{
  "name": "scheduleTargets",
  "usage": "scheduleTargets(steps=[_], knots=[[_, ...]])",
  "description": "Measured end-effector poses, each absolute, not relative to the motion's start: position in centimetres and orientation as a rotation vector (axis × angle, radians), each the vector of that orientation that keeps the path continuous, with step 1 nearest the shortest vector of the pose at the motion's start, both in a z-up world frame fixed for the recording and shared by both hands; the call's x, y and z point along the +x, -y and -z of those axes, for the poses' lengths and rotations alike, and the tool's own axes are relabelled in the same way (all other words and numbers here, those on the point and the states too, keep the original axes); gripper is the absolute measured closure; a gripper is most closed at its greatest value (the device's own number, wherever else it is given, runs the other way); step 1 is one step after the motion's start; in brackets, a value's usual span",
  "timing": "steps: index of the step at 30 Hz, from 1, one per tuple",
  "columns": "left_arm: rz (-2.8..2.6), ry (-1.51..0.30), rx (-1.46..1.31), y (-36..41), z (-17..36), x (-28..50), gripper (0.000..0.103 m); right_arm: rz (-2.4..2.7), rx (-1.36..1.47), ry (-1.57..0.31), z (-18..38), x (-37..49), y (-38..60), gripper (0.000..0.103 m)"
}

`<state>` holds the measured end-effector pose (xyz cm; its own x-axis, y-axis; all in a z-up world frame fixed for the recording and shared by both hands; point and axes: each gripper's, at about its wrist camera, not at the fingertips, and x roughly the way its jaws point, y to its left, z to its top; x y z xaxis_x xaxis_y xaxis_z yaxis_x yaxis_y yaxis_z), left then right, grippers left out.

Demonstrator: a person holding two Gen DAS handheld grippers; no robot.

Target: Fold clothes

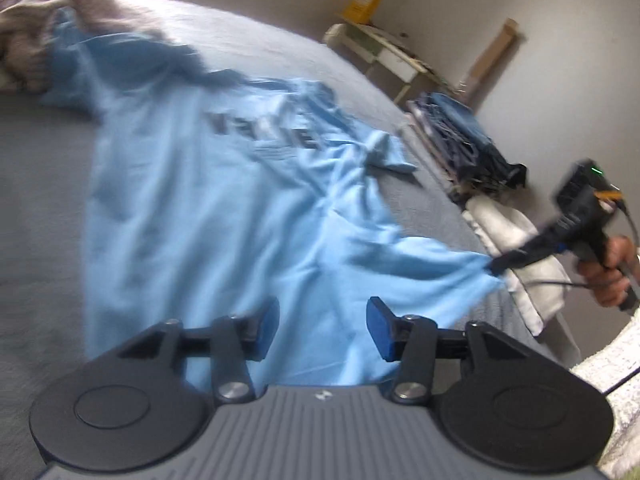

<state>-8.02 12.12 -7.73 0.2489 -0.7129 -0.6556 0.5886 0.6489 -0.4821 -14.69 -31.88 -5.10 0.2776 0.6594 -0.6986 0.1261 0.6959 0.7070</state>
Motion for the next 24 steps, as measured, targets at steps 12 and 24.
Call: scheduleTargets(steps=[12, 24], knots=[[0.623, -1.127, -0.225, -18.8, 10.5, -7.8, 0.055, -0.13, 0.487, -1.467, 6.2, -22.0, 36.6, 0.101], [0.592, -1.234, -0.289, -22.7, 12.4, -9.0, 0.055, -0.022, 0.406, -1.418, 7.2, -22.1, 39.1, 0.101]])
